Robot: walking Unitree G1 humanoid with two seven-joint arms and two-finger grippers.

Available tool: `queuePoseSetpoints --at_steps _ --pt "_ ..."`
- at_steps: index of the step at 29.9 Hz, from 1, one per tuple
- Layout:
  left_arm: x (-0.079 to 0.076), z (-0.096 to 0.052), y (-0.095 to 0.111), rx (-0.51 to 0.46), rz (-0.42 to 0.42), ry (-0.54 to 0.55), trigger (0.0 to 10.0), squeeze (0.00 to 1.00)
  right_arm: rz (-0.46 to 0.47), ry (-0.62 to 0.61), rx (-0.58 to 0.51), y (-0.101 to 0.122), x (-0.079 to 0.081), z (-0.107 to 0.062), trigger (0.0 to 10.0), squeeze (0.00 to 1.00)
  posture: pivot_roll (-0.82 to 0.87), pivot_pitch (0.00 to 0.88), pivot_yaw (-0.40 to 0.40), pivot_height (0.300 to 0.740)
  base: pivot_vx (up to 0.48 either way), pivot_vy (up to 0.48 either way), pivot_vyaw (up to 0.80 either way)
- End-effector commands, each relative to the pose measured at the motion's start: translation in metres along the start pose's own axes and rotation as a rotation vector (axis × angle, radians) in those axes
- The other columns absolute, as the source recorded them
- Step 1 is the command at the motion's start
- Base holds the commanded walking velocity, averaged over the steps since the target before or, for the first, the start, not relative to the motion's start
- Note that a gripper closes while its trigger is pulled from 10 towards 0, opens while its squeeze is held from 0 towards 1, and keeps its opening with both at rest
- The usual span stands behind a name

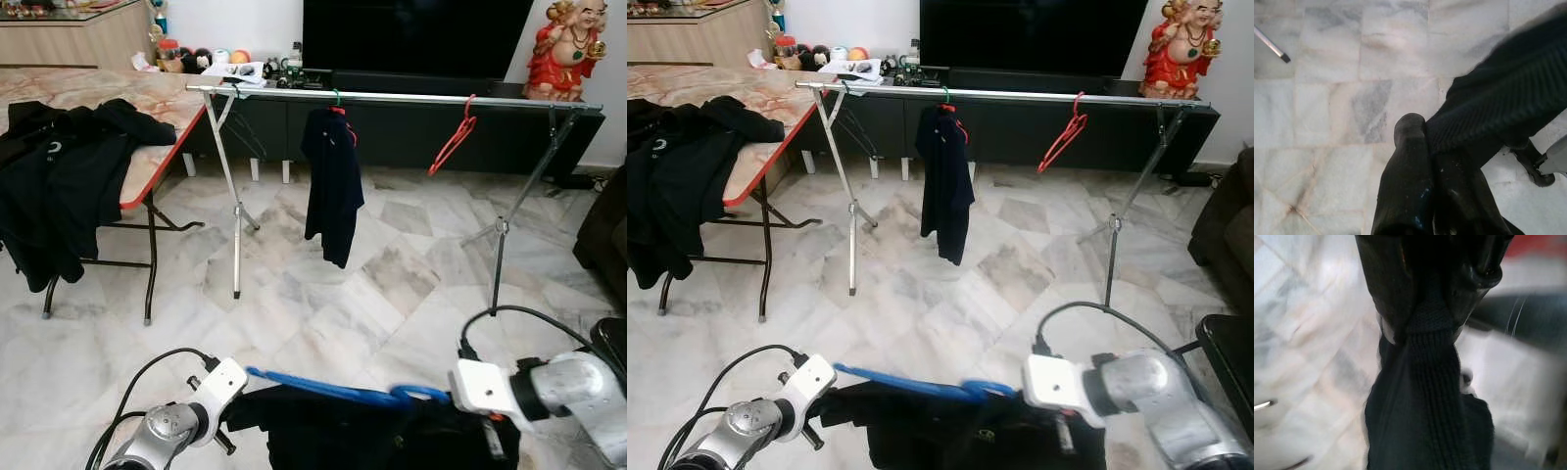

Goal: Hang hanger

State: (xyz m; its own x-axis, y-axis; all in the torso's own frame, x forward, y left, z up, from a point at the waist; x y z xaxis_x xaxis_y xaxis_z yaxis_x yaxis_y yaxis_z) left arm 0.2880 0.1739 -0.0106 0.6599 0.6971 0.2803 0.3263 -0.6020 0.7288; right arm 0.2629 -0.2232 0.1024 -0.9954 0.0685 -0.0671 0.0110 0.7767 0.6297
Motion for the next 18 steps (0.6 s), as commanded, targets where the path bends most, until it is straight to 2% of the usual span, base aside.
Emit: queuePoseSetpoints --at_steps 1,3,10,13,16,18 --pt "0.011 -0.006 -0.012 0.063 -0.009 0.052 0.0 0.00 -0.008 0.007 0.122 -0.017 0.003 -0.006 0.0 0.00 0.05 0.050 -0.009 0.740 0.000 0.000 0.00" --pt "0.011 -0.006 -0.012 0.063 -0.005 0.054 0.0 0.00 -0.015 -0.011 0.176 -0.024 0.000 -0.007 0.0 0.00 0.05 0.050 -0.009 0.740 0.000 0.000 0.00" --pt "0.016 -0.007 -0.008 0.051 0.013 0.061 0.0 0.00 -0.055 -0.094 0.227 -0.024 -0.013 0.000 0.0 0.00 0.05 0.057 -0.008 0.740 0.000 0.000 0.00" --pt "0.017 -0.007 -0.006 0.046 0.026 0.056 0.0 0.00 -0.076 -0.181 0.227 -0.021 -0.025 0.003 0.0 0.00 0.06 0.059 -0.009 0.740 0.000 0.000 0.00" --pt "0.017 -0.008 -0.006 0.046 0.038 0.052 0.0 0.00 -0.069 -0.171 0.234 -0.022 -0.025 0.004 0.0 0.00 0.06 0.059 -0.009 0.740 0.000 0.000 0.00" --pt "0.019 -0.009 -0.006 0.046 0.040 0.053 0.0 0.00 -0.091 -0.163 0.282 -0.026 -0.024 0.005 0.0 0.00 0.06 0.062 -0.010 0.740 0.000 0.000 0.00"
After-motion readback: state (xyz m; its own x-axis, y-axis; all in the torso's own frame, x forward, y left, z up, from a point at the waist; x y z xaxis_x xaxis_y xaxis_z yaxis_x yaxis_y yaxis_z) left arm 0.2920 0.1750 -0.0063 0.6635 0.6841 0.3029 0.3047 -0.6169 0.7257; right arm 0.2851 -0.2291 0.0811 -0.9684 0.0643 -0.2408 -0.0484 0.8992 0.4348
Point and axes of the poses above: a point about 5 cm out from each wrist's last joint towards the gripper, its own z axis pointing out of the wrist towards the gripper, its own y axis along the axis of the wrist's last joint, x = y × z, the point moved 1 cm from there along z, pointing out of the wrist towards the gripper, and after that the axes turned 7 degrees about z, right-handed, at the moved point
